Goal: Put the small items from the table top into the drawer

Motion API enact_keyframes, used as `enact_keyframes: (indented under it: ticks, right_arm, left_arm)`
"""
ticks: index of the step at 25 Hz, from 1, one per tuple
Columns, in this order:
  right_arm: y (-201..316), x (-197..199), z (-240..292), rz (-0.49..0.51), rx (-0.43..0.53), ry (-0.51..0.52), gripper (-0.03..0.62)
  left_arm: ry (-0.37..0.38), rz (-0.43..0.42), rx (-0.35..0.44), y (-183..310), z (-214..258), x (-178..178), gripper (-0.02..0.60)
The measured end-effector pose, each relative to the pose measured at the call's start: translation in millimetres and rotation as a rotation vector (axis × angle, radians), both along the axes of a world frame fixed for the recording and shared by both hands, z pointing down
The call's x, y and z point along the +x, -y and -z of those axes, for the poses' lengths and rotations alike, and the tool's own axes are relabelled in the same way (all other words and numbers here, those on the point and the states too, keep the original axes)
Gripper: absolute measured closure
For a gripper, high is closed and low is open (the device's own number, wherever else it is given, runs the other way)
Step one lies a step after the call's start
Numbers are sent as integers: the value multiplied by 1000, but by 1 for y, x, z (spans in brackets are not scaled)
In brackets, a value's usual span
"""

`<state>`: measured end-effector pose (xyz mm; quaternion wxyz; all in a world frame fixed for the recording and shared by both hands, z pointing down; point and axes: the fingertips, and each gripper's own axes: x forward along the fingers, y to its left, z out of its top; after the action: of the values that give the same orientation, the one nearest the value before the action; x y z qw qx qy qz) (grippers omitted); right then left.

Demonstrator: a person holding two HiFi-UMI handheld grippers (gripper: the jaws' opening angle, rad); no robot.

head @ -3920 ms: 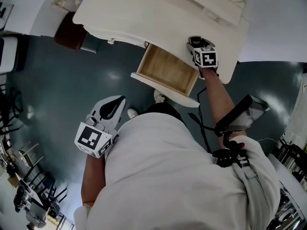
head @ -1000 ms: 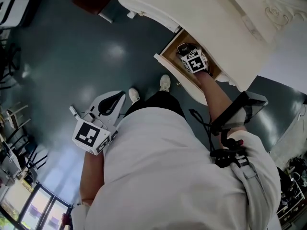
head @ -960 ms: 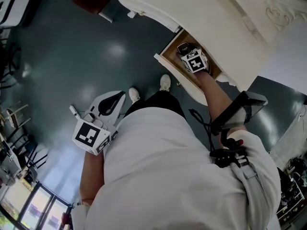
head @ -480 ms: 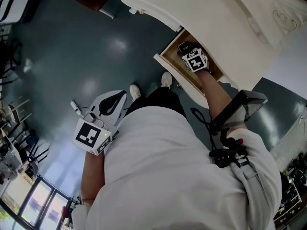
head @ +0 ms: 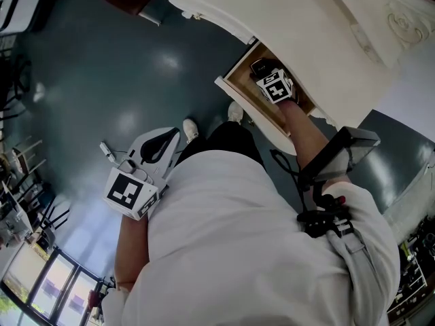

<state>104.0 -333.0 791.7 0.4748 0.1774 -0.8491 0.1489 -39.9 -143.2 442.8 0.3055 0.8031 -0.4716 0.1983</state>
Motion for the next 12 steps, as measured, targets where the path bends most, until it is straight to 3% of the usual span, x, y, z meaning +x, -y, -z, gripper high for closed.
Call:
enact_keyframes:
  ticks: [12]
  right_arm:
    - [-3, -3, 15, -36, 14, 64, 235]
  left_arm:
    - [4, -30, 19, -8, 8, 2, 580]
